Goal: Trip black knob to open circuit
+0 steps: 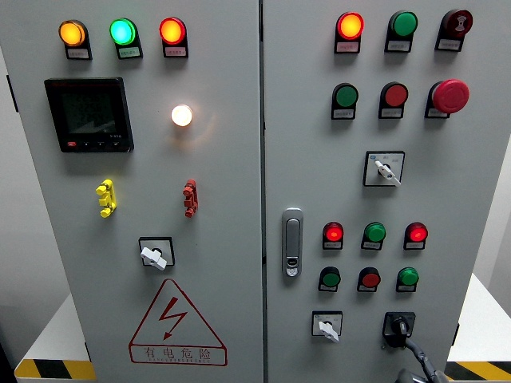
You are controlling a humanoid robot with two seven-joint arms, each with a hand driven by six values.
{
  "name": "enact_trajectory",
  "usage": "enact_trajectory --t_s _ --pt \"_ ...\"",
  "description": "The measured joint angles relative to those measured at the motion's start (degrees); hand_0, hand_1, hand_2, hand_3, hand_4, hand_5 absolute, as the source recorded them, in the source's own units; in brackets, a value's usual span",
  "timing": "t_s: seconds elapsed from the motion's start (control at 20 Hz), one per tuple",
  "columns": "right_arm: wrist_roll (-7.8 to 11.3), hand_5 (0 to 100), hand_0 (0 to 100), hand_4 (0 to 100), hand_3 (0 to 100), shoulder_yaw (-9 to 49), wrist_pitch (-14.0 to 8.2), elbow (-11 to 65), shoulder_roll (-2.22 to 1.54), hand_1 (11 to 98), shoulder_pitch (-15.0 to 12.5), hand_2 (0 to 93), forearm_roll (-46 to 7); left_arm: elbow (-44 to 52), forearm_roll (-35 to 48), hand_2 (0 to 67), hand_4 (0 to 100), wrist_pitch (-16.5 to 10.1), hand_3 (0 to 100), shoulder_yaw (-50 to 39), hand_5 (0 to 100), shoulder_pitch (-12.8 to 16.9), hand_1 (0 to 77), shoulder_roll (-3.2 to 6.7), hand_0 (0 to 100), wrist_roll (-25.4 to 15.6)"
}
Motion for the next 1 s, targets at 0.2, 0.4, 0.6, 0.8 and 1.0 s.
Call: enact_trajectory --t_s 0.2,0.4,0.6,0.8,1.0 --pt "0.00 100 100 91 88 -0.55 0.00 0.01 0.01 52.8 0.03 0.0 0.00 0.00 0.00 19.5 10 0.00 26 0.00 9 0.02 0.0 0.00 0 0.00" --pt "-0.01 100 100 91 89 -1.00 -0.05 0.17 0.02 52.7 0.03 0.0 -0.06 0.00 0.00 19.5 10 0.00 26 0.00 9 0.05 0.0 0.00 0 0.00" --pt "-0.01 100 100 91 89 -1.41 -0.06 0.33 0.02 52.3 0.03 0.0 -0.08 0.00 0.00 19.5 10 0.00 26 0.00 9 0.04 0.0 0.00 0 0.00" --pt "-0.01 100 100 91 90 -1.89 -0.14 0.49 0.02 52.2 0.03 0.0 -0.08 0.00 0.00 19.5 10 0.00 26 0.00 9 0.02 0.0 0.00 0 0.00" --pt "-0.33 100 100 92 90 -2.48 -0.15 0.95 0.02 51.9 0.03 0.0 -0.09 0.00 0.00 19.5 10 0.00 26 0.00 9 0.03 0.0 0.00 0 0.00"
